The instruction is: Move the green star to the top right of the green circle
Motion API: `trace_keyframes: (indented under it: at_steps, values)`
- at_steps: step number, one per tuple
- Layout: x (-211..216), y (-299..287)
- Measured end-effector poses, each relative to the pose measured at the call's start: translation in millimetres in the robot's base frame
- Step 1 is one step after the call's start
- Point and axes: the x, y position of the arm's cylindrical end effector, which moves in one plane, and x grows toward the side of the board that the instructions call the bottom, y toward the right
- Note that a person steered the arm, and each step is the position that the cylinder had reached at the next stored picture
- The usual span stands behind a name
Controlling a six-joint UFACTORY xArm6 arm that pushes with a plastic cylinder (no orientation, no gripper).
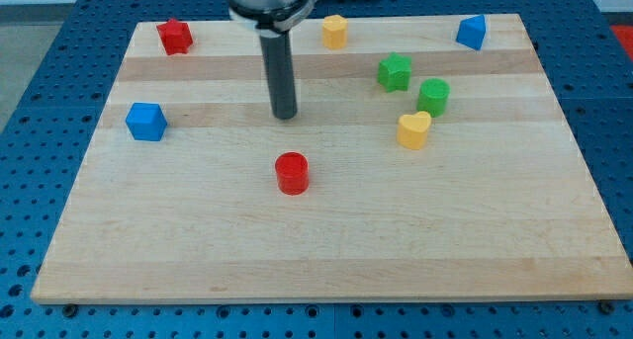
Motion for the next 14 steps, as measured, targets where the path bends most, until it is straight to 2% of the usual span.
trace_keyframes:
  at_steps: [2,4,8,14]
  values:
    - [-55,16]
    - [-58,77]
    - [-60,154]
    - [-49,234]
